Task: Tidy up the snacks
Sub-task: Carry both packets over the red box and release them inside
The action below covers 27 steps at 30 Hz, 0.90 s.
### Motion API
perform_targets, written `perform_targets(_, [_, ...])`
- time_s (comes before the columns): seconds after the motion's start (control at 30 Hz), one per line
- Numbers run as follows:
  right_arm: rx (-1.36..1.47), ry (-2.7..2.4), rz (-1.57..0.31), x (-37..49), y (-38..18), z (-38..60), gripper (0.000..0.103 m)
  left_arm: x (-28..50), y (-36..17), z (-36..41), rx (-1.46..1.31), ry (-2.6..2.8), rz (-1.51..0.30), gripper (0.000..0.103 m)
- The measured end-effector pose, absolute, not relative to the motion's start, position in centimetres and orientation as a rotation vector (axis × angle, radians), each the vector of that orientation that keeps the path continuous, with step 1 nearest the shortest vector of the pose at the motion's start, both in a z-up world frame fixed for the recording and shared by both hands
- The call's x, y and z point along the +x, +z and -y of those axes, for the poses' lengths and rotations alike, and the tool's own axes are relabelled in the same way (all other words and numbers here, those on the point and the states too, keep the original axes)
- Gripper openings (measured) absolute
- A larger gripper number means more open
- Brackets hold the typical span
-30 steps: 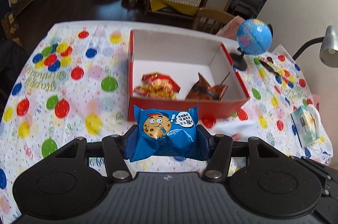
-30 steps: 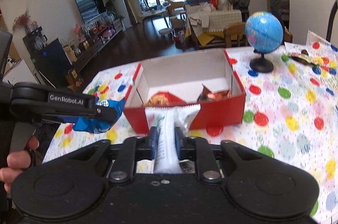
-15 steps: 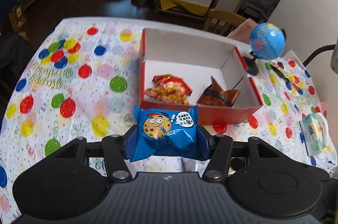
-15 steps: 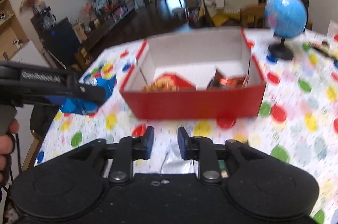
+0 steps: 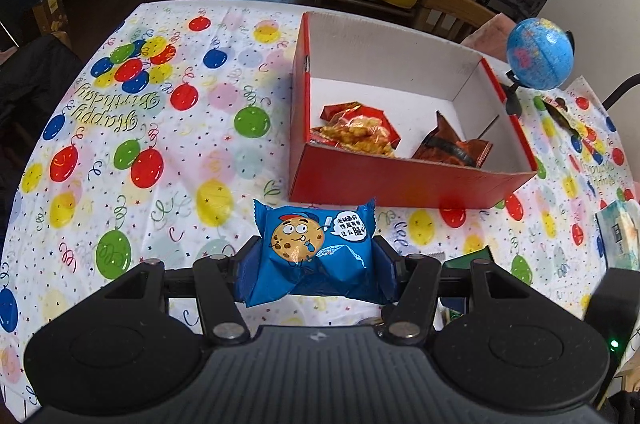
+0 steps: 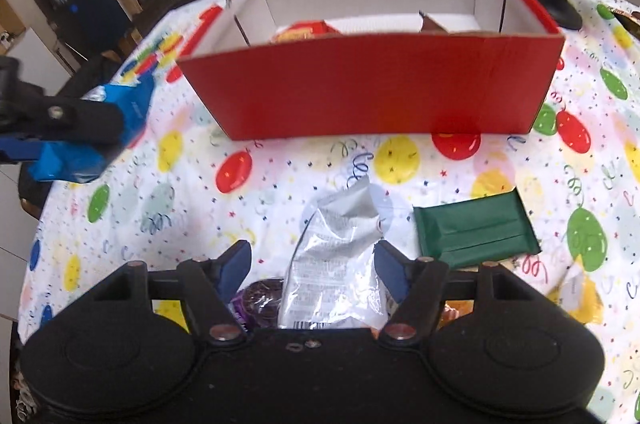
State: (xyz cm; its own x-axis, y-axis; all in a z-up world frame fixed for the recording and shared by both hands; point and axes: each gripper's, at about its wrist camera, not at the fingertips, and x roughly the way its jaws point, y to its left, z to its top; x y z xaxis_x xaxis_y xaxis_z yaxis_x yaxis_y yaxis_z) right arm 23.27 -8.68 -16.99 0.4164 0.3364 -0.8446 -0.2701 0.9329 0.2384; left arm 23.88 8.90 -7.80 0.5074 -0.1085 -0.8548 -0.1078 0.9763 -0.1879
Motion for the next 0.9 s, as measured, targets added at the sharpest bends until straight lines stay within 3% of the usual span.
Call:
perform_targets(0.27, [0.018, 0.358, -1.102, 23.9, -18.6, 8.1, 0.066, 23.6, -8.8, -8.9, -0.223, 0.019, -1.063, 0.057])
perform_targets(0.33, [0.008, 0.346, -1.105, 23.9, -18.9, 8.1, 0.052, 23.6, -8.9, -8.8, -0.222, 0.023, -1.065, 0.057])
perform_targets(0.5, [0.018, 0.336, -1.097, 23.7, -18.7, 8.6, 0.039, 23.3, -8.9, -8.8, -0.225, 0.027, -1.068, 0.057])
perform_targets(0.53, [0.014, 0.335, -1.093, 23.6, -18.5, 8.7, 0.029, 23.2, -8.9, -8.7, -0.225, 0.027, -1.067, 0.057])
perform_targets(0.6, [0.012, 0.334, -1.079, 23.2, -17.9, 8.8, 0.026, 23.2, -8.9, -8.7, -0.225, 0.027, -1.066, 0.057])
perform_targets(0.9, [0.088, 0.345, -0.987, 21.6, -13.1, 10.8, 0.024, 22.3, -7.2, -7.9, -0.226, -0.008, -1.026, 0.057])
